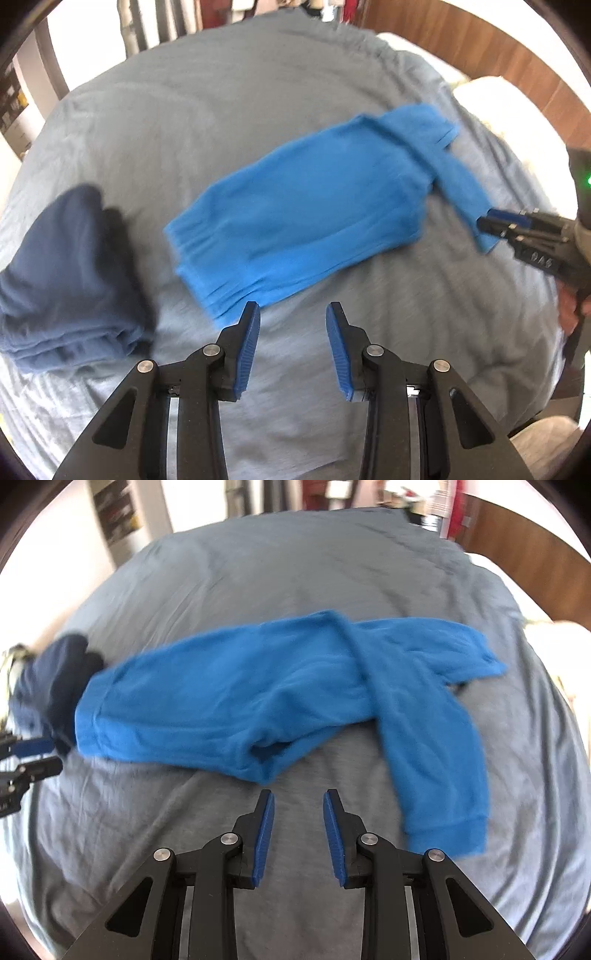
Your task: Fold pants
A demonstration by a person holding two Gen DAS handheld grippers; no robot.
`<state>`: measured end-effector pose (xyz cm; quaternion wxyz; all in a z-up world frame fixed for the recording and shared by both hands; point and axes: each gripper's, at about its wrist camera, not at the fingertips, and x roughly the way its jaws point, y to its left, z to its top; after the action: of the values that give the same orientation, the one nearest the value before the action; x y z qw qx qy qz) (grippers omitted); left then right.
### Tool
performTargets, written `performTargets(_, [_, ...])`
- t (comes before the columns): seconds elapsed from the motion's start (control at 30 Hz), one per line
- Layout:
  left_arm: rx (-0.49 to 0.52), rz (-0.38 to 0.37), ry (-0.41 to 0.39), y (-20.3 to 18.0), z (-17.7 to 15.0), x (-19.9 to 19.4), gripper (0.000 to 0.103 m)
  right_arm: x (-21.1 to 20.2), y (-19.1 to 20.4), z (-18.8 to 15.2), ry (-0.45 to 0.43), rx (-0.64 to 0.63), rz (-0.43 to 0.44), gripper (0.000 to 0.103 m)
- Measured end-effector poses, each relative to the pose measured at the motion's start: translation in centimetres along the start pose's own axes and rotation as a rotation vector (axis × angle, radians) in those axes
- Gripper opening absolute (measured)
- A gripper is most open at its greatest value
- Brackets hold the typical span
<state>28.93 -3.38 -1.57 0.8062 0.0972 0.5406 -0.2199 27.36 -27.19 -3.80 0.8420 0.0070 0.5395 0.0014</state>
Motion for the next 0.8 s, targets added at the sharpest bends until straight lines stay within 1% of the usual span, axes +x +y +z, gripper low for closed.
performTargets(0.07, [0.009, -0.028, -0.017, -1.8, 1.0, -0.1, 0.036, -1.3, -1.5, -0.4, -0.022, 0.036, -0.019, 0.029])
performTargets(0.13, [0.01, -0.075, -0.026, -4.0, 2.5, 0.3, 0.036, -2.5, -3.1, -0.9, -0.04, 0.066, -0.036, 0.028])
performTargets(0.2, [0.02, -0.121, -0.029, -6.1, 3.1, 0.6, 0.036, -3.4, -5.0, -1.4, -0.055, 0.105, -0.052, 0.029])
performTargets(0.23, [0.036, -0.134, -0.031, -7.4, 3.3, 0.9, 0.036, -3.7, -5.9, -1.7, -0.059, 0.126, -0.056, 0.029])
performTargets(0.33, [0.084, -0.141, -0.042, -11.0, 3.9, 2.0, 0.036, -4.6, -9.2, -2.8, -0.077, 0.196, -0.069, 0.029])
performTargets(0.37, [0.091, -0.158, -0.04, -12.1, 4.0, 2.5, 0.036, -4.7, -10.1, -3.2, -0.081, 0.217, -0.072, 0.029])
performTargets(0.4, [0.096, -0.177, -0.039, -13.4, 4.2, 3.2, 0.036, -4.8, -11.2, -3.7, -0.086, 0.239, -0.073, 0.029])
performTargets(0.53, [0.108, -0.208, -0.041, -17.1, 4.7, 5.0, 0.036, -4.2, -13.9, -4.8, -0.098, 0.281, -0.078, 0.028])
performTargets(0.6, [0.109, -0.221, -0.04, -18.7, 4.9, 5.9, 0.036, -3.7, -14.9, -5.2, -0.095, 0.291, -0.06, 0.028])
performTargets(0.8, [0.09, -0.267, -0.015, -22.5, 6.4, 9.4, 0.035, -2.2, -16.4, -6.1, -0.099, 0.281, -0.023, 0.028])
